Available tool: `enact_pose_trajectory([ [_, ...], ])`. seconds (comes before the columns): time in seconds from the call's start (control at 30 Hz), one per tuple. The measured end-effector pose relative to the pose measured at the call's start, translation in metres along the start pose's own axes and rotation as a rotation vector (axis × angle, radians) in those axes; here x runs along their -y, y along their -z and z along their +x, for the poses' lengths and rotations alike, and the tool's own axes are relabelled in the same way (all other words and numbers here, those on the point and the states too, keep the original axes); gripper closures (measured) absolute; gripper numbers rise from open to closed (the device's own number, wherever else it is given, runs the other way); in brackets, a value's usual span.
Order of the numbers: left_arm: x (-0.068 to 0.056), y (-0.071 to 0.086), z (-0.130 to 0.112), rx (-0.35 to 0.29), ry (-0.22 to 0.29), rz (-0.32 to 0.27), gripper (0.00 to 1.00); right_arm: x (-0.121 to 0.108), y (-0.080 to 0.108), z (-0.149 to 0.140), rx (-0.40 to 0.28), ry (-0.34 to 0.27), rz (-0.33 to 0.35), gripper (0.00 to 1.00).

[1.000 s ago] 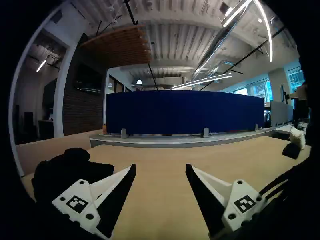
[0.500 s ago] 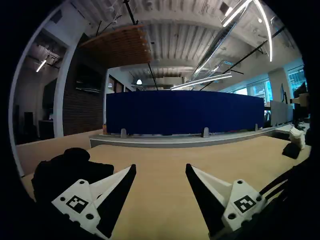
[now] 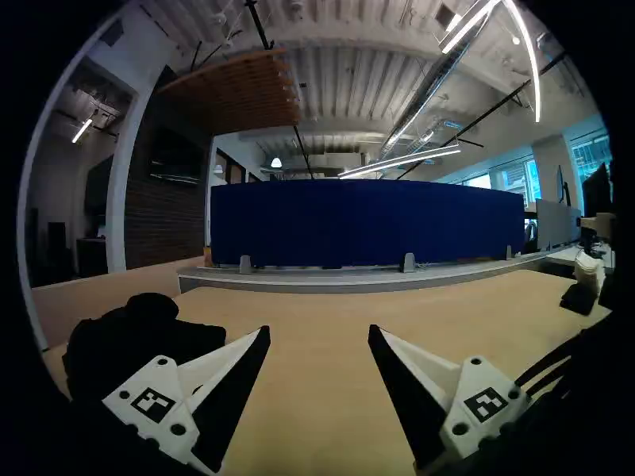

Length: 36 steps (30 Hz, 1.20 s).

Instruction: Fold towel

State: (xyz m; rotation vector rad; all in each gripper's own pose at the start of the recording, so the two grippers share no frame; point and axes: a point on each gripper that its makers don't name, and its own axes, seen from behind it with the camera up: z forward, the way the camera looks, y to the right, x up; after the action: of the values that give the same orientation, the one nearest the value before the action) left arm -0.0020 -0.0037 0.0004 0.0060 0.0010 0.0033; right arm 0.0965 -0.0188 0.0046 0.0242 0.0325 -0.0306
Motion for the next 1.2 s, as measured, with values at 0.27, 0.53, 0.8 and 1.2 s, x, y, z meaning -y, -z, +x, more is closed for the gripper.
enact_pose_trajectory([
  [0.27,0.000,0.000,0.000,0.000,0.000,0.000,0.08,-0.012,-0.005,-0.039,0.009,-0.009,-0.005,0.01],
  [0.53,0.000,-0.001,0.000,0.000,0.000,0.000,0.09,-0.018,-0.004,-0.063,0.020,-0.020,0.001,0.00],
  [0.8,0.000,0.000,0.000,0.000,0.000,0.000,0.09,-0.021,-0.003,-0.075,0.016,-0.053,-0.001,0.00],
  [1.2,0.000,0.000,0.000,0.000,0.000,0.000,0.08,-0.022,-0.002,-0.084,0.018,-0.083,-0.013,0.01],
])
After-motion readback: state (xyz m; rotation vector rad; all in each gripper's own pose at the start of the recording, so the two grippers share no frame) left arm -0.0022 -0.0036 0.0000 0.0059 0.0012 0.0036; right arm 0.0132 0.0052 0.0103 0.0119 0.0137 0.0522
